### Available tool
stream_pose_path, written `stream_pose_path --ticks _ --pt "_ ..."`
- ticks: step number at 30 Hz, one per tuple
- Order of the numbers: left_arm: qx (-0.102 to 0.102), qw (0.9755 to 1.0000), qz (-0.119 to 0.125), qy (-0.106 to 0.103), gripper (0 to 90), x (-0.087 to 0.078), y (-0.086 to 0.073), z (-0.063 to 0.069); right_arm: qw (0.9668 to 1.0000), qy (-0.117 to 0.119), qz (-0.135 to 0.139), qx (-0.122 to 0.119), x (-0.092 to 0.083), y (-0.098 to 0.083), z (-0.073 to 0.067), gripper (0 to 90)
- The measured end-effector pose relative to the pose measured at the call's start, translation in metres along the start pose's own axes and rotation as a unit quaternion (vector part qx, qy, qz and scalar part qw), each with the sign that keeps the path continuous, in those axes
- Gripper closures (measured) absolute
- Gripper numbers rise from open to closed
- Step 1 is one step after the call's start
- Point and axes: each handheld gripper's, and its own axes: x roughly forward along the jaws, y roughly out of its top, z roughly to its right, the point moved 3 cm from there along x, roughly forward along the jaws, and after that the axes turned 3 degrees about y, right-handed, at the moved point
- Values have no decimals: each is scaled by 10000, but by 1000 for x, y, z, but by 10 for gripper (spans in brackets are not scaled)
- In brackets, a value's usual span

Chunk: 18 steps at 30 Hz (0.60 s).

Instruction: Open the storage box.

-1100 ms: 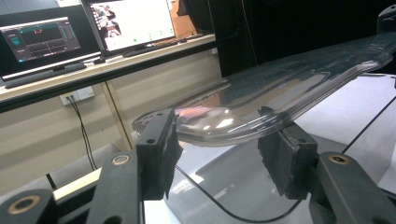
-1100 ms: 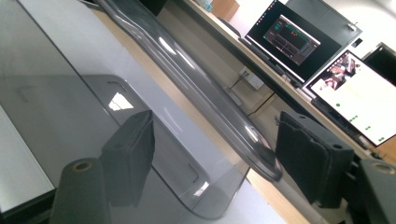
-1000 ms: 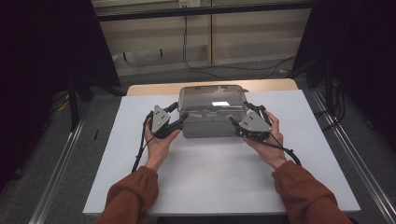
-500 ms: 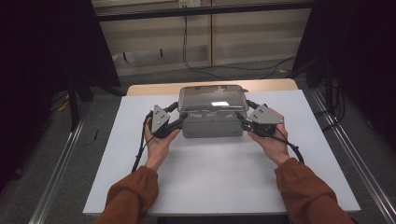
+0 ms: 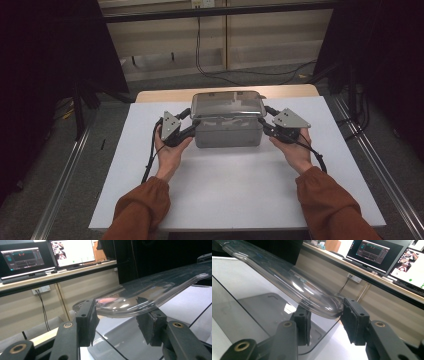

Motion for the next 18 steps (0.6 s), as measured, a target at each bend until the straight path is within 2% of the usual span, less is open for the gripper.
stream_pose_path --ticks 10,18 --pt "40 10000 60 51 526 2 7 -2 9999 -27 124 -72 1 3 3 608" --pt "30 9999 121 104 527 7 16 -5 9996 -39 281 55 2 10 8 633"
